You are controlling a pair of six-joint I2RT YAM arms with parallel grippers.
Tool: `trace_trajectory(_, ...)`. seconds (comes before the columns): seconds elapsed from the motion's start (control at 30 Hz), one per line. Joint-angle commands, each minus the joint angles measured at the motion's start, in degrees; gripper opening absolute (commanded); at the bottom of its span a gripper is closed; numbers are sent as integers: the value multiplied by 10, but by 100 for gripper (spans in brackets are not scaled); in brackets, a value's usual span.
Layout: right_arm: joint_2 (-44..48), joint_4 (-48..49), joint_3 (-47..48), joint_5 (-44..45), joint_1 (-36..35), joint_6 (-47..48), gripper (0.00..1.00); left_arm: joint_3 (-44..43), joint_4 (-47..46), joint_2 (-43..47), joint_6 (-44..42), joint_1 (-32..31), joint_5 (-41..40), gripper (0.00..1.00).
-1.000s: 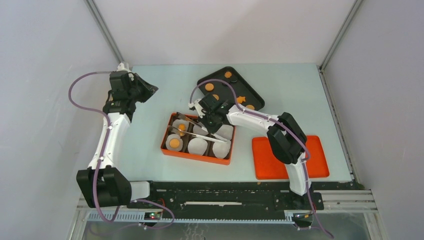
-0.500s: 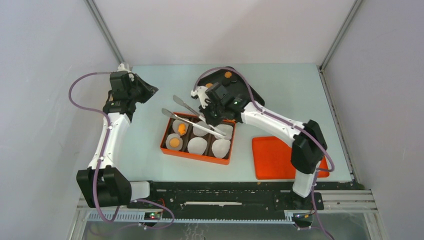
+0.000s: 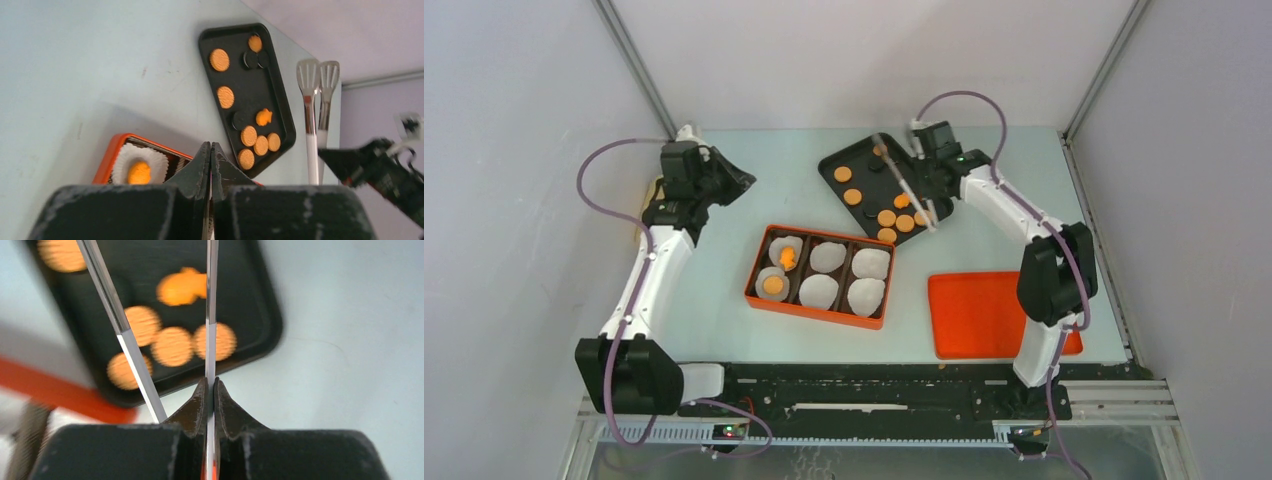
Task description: Pack the cookies
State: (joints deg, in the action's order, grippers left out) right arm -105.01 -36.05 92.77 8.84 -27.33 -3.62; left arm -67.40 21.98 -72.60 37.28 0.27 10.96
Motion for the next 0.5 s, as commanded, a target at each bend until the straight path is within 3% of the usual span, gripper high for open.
trace_trajectory(0.0,-26,-20,24,43,63,-36,6,-32,-6,17,-16,-40,-16,5)
trace_trajectory(0.23,-80,-39,33,53,146,-32,6,-30,-11,-6,-14,-50,-9,4)
trace_trajectory(0.47,-160,-63,83,86,184,22,6,-29,-15,-20,-16,-53,-7,4)
